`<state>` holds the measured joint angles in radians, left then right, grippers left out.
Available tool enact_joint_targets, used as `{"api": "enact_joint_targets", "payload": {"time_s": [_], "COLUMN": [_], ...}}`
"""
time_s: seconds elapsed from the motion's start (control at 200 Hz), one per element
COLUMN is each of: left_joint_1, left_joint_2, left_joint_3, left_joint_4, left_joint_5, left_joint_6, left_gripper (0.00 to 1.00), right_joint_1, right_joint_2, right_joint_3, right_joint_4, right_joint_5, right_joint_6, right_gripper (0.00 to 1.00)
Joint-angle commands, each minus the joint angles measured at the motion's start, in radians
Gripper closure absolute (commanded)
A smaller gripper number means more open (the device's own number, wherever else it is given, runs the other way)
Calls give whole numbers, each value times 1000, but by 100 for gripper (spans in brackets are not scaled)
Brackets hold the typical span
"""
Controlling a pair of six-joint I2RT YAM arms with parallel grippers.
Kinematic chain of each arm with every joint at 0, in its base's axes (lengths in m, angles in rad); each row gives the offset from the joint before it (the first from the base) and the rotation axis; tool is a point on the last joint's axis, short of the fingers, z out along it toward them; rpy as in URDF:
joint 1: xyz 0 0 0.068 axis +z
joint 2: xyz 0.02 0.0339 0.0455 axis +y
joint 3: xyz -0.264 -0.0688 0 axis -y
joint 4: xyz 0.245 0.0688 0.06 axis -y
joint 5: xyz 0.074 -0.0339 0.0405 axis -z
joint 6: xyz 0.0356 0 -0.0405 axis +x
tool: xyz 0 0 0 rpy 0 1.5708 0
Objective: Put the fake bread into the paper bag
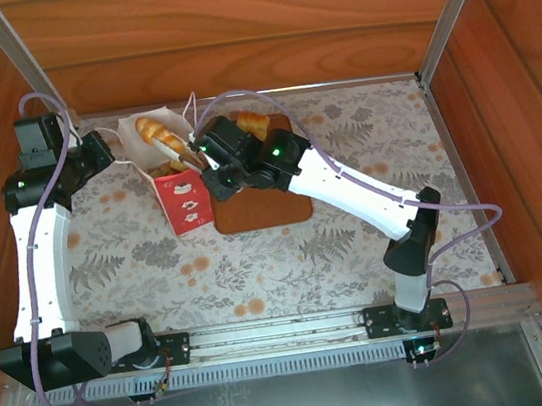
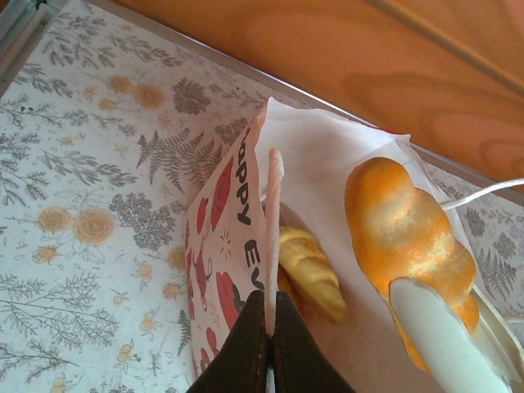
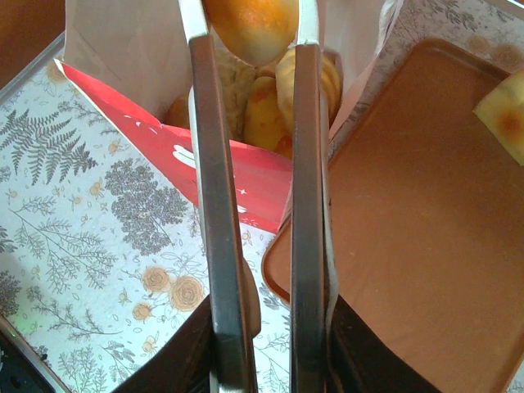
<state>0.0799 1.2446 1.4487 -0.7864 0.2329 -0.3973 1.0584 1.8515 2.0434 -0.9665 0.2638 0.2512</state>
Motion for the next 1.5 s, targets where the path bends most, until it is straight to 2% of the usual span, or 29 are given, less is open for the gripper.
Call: {"api": "enact_joint_targets", "payload": {"time_s": [0.0,0.305,0.57,0.61,0.7,0.825,0.94,1.245,1.494], "left_joint_1": [-5,-4,-5,-5,-4,-6,-5,-5,-4], "left_joint_2": [1,3,5,4,-2,-21,-53,-139,-173], "left_joint_3": [16,12,10,12,19,13,-11,-76,-107], "left_joint_4": [-10,-8,1,4,14,39,76,144,169], "left_joint_5": [-1,8,26,28,29,21,-8,-87,-129], "left_joint_6": [5,5,3,3,2,-1,-4,9,7], "left_gripper": [100,100,100,93,69,43,25,1,0], "right_joint_1": [-12,-23,-28,-29,-31,-37,-48,-155,-351], "right_joint_2": [14,29,-7,-21,-63,-134,-243,-506,-685], "right_joint_3": [43,73,93,92,85,64,-7,-290,-608], "right_joint_4": [2,3,44,57,88,124,180,224,253], "right_joint_5": [28,15,-23,-33,-53,-64,-65,9,-42], "right_joint_6": [-4,-8,-24,-30,-46,-56,-57,14,73], "right_gripper": [78,56,56,57,57,58,58,58,59]}}
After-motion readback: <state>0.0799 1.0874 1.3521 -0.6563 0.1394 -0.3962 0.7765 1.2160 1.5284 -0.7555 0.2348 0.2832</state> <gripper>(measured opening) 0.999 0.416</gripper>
